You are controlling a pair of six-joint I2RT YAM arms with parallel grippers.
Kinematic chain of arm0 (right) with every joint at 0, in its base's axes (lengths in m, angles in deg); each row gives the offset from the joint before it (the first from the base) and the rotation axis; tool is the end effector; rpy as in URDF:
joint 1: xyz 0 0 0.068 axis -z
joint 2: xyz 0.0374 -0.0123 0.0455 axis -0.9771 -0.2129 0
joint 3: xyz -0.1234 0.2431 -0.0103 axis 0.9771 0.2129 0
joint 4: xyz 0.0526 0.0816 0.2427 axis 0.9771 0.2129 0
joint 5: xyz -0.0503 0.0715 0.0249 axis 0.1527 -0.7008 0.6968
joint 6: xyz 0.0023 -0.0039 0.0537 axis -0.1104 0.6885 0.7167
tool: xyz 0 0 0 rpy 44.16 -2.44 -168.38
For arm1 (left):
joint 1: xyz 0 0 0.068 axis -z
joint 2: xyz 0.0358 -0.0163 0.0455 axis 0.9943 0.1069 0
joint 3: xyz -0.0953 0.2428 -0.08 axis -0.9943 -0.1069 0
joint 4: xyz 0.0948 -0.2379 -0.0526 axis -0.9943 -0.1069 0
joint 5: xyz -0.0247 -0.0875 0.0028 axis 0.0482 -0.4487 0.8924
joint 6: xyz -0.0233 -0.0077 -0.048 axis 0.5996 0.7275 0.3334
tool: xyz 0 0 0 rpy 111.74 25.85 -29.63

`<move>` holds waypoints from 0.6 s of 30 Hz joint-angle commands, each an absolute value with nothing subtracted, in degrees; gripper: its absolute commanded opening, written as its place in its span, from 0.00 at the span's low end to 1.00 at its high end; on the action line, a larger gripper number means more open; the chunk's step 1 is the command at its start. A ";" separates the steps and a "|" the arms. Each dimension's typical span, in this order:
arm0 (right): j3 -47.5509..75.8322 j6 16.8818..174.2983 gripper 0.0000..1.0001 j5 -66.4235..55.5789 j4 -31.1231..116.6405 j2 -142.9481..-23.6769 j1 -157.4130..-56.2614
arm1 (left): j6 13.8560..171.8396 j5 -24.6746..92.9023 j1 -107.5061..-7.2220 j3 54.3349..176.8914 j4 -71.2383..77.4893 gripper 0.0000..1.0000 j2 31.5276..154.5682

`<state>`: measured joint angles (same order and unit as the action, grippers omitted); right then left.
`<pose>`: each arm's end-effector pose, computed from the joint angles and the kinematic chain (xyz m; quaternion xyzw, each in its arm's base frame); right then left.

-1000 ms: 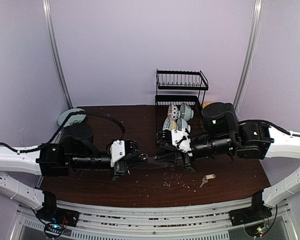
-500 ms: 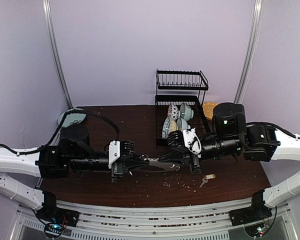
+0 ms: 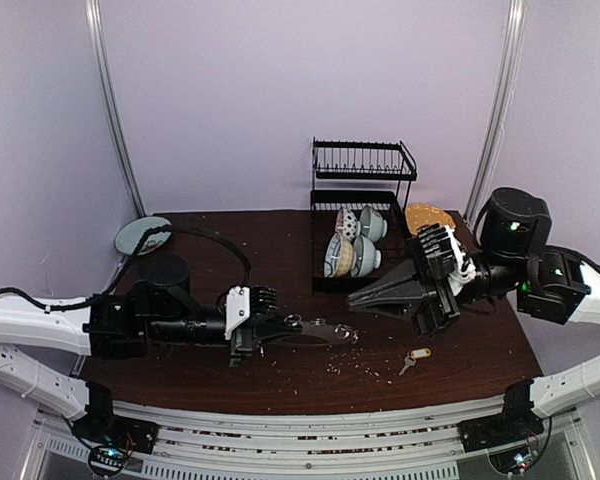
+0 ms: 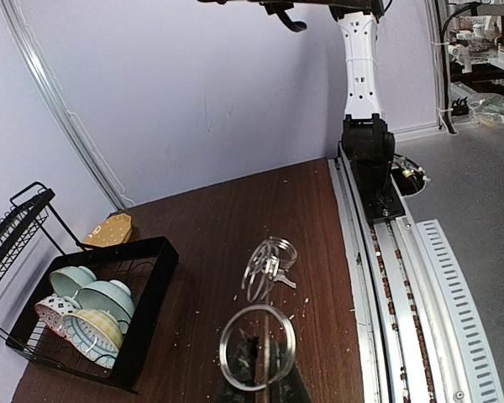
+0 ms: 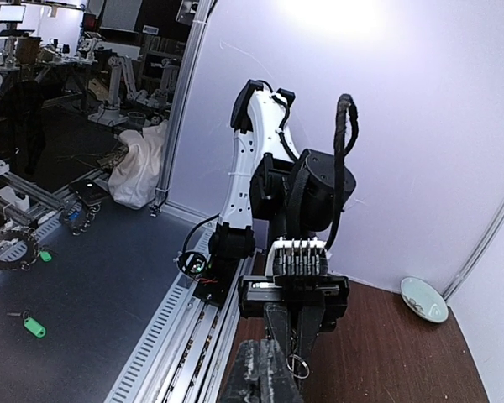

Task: Put the keys on the keyring

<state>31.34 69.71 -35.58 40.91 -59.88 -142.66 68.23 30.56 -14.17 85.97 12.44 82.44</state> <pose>0.0755 0.2129 0.4034 -0.6129 0.3321 0.4725 0.5393 0.0847 -0.2501 0.2946 0.5559 0.5321 -0.3705 0.5202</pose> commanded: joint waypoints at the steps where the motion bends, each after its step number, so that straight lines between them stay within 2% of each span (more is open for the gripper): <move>1: 30.96 70.60 0.00 -33.85 41.11 -59.36 -142.06 | 69.49 30.01 -14.34 85.43 17.53 0.00 80.58; 3: 29.93 68.95 0.04 -31.10 46.58 -60.24 -142.10 | 69.28 29.74 -14.34 85.15 17.60 0.00 79.83; 4: 28.77 68.29 0.13 -29.43 49.85 -61.46 -142.19 | 69.07 29.49 -14.32 85.37 16.94 0.00 79.84; 5: 26.31 67.64 0.17 -27.80 54.08 -62.97 -142.17 | 68.77 28.94 -14.30 85.75 16.10 0.00 79.79; 8: 22.44 65.75 0.21 -26.62 62.44 -65.77 -142.14 | 67.03 26.21 -14.26 84.84 15.95 0.00 78.66; 13: 25.32 64.12 0.24 -31.90 59.98 -62.14 -142.16 | 63.43 26.90 -13.74 82.19 19.69 0.00 75.42; 18: 28.98 68.67 0.20 -22.55 52.97 -59.40 -142.08 | 58.11 37.58 -12.17 84.24 18.34 0.00 75.55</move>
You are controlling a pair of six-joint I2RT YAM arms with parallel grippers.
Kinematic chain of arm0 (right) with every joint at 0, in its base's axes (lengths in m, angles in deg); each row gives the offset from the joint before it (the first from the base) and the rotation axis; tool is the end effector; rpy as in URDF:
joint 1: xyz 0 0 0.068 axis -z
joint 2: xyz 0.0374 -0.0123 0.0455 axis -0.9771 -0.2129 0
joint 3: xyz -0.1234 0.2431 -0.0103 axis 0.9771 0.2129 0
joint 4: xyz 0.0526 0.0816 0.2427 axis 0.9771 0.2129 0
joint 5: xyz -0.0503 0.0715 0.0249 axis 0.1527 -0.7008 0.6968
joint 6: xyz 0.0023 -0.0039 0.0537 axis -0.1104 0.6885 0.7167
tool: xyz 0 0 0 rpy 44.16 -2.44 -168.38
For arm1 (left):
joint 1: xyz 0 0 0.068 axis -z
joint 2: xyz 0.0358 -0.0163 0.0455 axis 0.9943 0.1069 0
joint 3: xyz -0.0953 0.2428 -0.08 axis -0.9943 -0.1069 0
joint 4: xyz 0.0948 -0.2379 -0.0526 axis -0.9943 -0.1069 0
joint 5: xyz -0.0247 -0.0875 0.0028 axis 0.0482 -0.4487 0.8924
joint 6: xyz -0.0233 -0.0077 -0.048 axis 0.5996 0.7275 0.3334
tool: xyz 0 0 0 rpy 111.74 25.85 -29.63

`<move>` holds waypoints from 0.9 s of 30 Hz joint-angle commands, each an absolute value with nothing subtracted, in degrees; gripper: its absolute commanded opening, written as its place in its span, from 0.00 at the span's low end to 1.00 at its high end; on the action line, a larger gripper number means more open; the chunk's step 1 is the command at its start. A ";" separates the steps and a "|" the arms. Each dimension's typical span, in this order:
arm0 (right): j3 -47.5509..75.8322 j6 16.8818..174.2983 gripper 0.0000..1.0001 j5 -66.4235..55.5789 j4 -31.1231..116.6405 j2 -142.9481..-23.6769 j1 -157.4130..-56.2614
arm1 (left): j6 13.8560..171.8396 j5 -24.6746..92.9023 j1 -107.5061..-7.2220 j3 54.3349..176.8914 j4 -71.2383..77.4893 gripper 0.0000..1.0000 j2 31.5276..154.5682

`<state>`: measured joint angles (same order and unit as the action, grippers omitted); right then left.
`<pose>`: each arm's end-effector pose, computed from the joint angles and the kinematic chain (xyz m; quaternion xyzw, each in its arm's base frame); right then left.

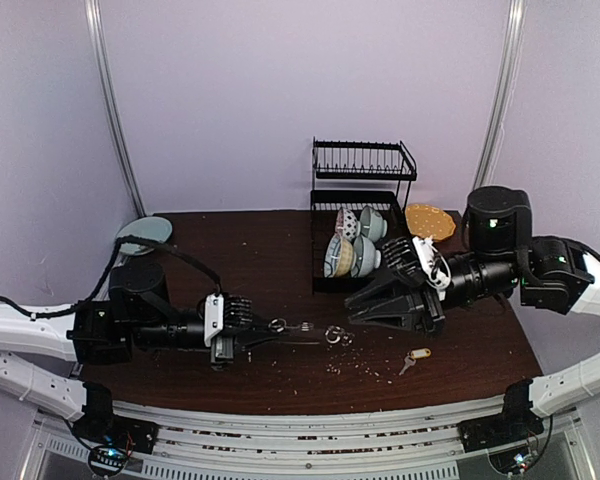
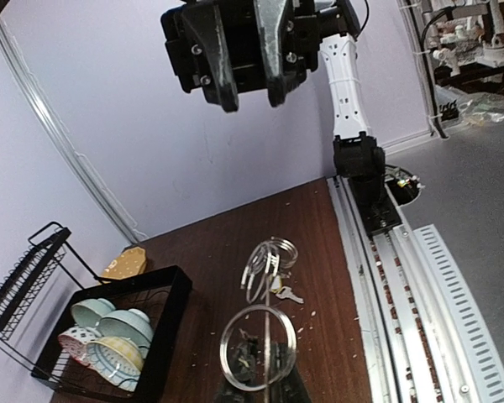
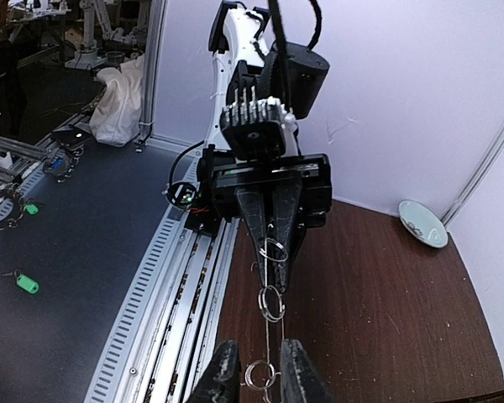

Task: Put the keys on the keyring

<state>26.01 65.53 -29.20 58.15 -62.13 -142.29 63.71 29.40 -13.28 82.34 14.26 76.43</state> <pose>0.0819 0.2156 0.3963 -0.6419 0.4213 0.4106 0.4918 0.0729 -0.2309 0.2998 0.5702 0.4810 -0.3704 0.5535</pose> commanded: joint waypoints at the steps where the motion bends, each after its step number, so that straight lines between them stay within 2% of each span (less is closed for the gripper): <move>1: 29.53 70.28 0.20 -19.48 51.49 -59.24 -142.12 | 56.50 40.45 -11.95 84.54 18.34 0.00 75.80; 3: 29.36 74.02 0.25 -13.21 49.66 -59.67 -141.76 | 53.57 44.46 -11.80 85.35 18.31 0.00 76.51; 11: 23.98 86.62 0.29 -4.63 53.82 -62.83 -140.39 | 47.05 48.80 -11.84 84.20 25.98 0.00 78.49; 16: 19.08 95.58 0.32 5.27 60.20 -65.03 -140.20 | 43.31 54.70 -11.67 84.45 27.38 0.00 80.16; 18: 18.10 96.82 0.33 3.13 62.00 -64.80 -140.27 | 40.71 54.46 -11.26 85.33 25.85 0.00 80.62; 23: 21.29 90.85 0.38 -19.50 61.64 -63.11 -140.27 | 30.71 47.63 -9.00 83.02 23.60 0.00 78.30; 27: 19.86 86.63 0.40 -17.36 65.46 -66.35 -140.32 | 17.38 54.32 -5.15 78.91 28.73 0.00 77.70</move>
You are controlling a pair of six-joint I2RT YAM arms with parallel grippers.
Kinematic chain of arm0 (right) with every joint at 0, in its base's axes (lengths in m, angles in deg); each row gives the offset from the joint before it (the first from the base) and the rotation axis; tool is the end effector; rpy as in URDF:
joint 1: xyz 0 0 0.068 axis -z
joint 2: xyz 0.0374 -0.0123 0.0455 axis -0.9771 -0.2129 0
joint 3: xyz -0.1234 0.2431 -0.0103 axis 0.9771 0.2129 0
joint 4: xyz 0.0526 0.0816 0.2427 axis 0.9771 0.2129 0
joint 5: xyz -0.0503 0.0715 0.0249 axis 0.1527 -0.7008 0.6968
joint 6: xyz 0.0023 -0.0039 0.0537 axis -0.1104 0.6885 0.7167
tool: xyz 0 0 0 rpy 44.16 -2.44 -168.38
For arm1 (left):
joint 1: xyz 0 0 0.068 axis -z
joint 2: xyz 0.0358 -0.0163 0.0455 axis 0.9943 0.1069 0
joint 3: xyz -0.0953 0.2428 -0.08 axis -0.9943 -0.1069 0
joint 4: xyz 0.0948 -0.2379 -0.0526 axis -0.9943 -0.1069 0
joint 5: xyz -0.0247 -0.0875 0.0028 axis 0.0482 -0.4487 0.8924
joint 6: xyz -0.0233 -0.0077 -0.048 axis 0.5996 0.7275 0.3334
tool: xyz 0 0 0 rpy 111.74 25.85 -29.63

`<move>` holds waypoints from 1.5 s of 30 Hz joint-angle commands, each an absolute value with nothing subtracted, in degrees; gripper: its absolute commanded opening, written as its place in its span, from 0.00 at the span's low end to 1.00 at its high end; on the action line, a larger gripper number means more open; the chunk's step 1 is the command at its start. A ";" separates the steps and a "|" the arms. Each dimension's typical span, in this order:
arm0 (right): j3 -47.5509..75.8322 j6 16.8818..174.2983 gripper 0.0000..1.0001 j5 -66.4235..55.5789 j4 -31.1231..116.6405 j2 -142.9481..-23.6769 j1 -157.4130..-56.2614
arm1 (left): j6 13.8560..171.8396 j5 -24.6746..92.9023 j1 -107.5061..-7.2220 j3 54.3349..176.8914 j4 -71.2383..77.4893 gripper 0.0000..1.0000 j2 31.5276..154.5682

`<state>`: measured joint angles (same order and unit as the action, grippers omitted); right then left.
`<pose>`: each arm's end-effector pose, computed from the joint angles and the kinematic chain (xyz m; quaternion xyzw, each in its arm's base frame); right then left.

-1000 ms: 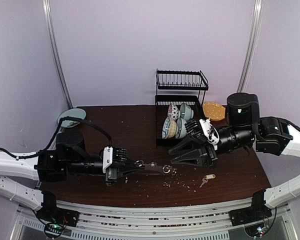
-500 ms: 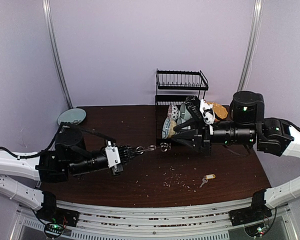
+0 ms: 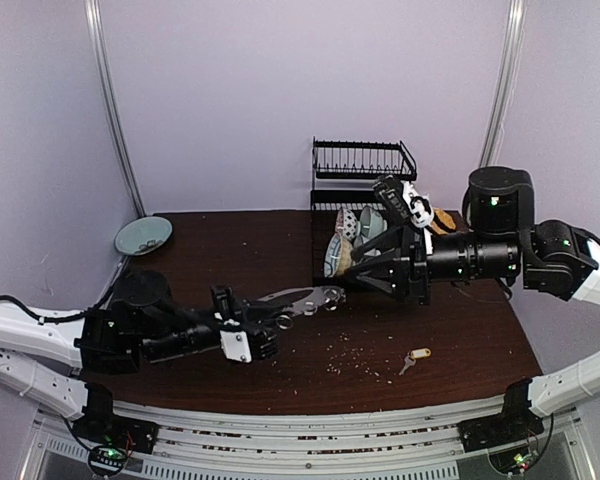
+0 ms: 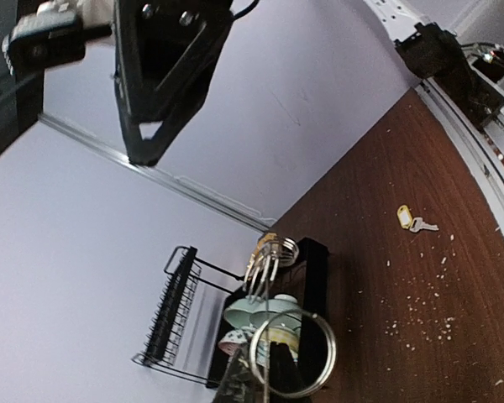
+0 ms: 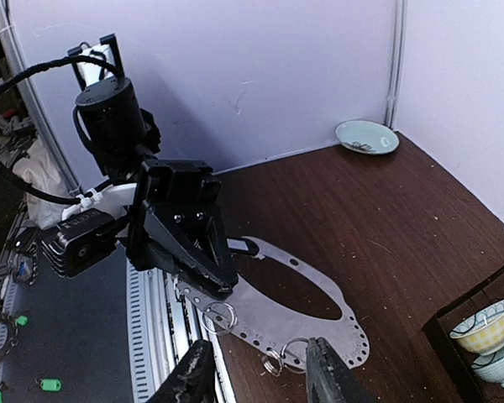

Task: Put the keys on the keyring

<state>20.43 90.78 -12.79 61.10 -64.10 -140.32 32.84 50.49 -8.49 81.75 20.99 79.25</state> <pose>0.1007 0.2144 0.4161 -0.4587 0.6209 0.4208 0.4764 0.0685 -0.2429 0.2977 0.6172 0.3846 -0.1094 0.6777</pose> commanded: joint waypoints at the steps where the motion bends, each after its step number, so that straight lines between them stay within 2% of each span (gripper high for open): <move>1: 19.60 85.27 0.40 -17.41 66.55 -67.39 -140.36 | 14.92 55.49 -4.49 78.83 29.15 0.00 78.04; 6: 21.87 79.92 0.43 -23.00 63.90 -68.39 -140.45 | 2.00 61.34 -1.10 77.27 35.27 0.00 80.75; 10: 22.64 78.08 0.43 -21.94 62.43 -69.01 -140.39 | -12.34 70.03 1.51 75.43 48.24 0.00 87.57; 14: 24.53 76.24 0.45 -24.10 61.18 -69.29 -141.02 | -18.28 72.66 1.63 75.09 56.00 0.00 90.69; 19: 25.58 74.86 0.45 -25.94 62.16 -69.98 -141.07 | -16.28 73.02 1.78 75.31 55.08 0.00 90.09; 23: 26.35 76.81 0.45 -22.08 59.35 -71.80 -141.60 | -15.89 73.52 2.24 75.47 54.71 0.00 90.56; 29: 26.12 76.75 0.31 -20.70 56.46 -72.46 -141.82 | -15.44 73.73 2.53 76.02 54.58 0.00 90.90; 34: 27.29 77.03 0.30 -15.61 55.09 -72.24 -141.85 | -14.33 73.86 2.76 76.01 54.70 0.00 90.76; 45: 28.71 75.23 0.24 -17.34 56.27 -73.39 -142.44 | -12.86 76.29 2.90 76.38 56.49 0.00 91.90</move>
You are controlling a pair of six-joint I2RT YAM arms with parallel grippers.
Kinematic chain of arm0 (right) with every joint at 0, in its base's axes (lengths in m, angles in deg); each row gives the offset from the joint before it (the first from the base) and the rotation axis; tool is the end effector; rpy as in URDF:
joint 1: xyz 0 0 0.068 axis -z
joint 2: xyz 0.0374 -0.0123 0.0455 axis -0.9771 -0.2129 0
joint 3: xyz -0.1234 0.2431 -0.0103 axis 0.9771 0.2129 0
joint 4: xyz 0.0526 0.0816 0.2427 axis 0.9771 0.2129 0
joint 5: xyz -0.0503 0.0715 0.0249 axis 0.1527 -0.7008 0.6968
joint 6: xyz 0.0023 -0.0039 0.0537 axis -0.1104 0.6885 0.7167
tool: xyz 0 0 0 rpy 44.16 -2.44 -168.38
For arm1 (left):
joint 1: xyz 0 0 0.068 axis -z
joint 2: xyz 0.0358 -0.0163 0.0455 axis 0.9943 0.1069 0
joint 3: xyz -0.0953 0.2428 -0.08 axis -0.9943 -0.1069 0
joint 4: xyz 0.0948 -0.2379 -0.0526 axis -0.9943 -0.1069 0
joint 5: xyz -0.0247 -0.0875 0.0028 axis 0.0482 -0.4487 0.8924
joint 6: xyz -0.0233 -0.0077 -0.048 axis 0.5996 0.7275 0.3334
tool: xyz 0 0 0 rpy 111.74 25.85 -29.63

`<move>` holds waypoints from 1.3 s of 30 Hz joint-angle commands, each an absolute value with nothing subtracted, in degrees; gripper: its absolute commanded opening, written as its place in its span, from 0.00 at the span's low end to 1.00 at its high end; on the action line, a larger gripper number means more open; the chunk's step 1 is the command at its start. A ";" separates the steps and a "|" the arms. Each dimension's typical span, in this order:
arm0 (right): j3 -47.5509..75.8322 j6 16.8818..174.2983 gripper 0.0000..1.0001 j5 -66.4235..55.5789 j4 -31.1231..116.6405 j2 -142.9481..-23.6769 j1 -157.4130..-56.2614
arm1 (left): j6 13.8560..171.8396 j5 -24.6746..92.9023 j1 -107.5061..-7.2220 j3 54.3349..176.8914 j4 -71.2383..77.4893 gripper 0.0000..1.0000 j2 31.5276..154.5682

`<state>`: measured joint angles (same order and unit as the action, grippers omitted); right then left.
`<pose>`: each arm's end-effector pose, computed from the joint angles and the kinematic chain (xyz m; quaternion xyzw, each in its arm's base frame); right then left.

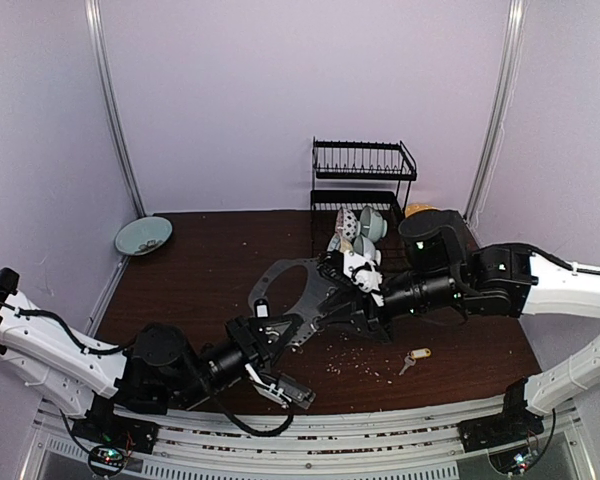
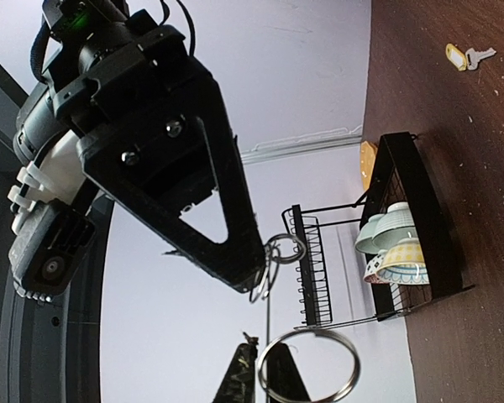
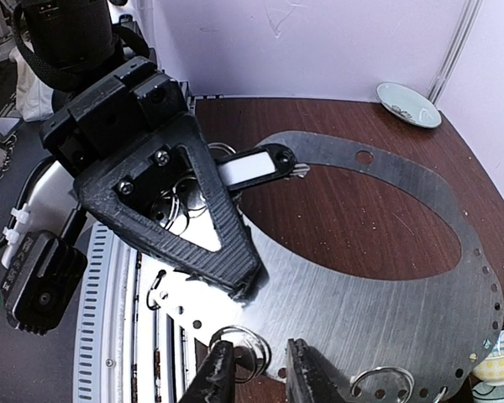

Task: Put the keys on the keyring

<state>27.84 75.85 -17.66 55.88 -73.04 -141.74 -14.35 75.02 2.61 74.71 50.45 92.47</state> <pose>0.1133 0.2603 0.3430 -0.5849 0.5818 0.3653 0.4312 0.0359 -0.2716 0.2537 0.6467 0.1968 0.2445 0.6952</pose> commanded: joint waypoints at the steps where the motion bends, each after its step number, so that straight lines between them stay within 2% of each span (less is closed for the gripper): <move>1: 28.81 75.07 0.24 -17.72 56.33 -73.54 -142.73 | -12.43 76.55 2.89 76.48 56.11 0.00 91.77; 3: 28.77 74.58 0.20 -17.50 56.77 -73.87 -143.38 | -12.25 77.13 2.88 76.66 55.93 0.00 91.66; 8: 28.29 73.79 0.01 -18.71 57.33 -74.47 -144.21 | -11.14 78.27 2.88 76.61 56.13 0.00 91.57; 9: 28.07 73.45 0.00 -19.94 57.55 -74.43 -144.27 | -10.81 78.47 2.88 76.74 55.96 0.00 91.60; 16: 29.64 74.23 0.00 -25.11 58.71 -70.42 -144.28 | -8.94 81.35 2.88 76.54 55.30 0.00 91.01; 33: 35.24 79.82 0.01 -20.40 52.31 -65.77 -144.32 | -7.10 82.30 2.88 77.29 57.36 0.00 91.01; 39: 40.24 82.55 0.24 -14.80 45.00 -62.40 -144.26 | -7.01 82.37 2.88 77.60 57.76 0.00 91.15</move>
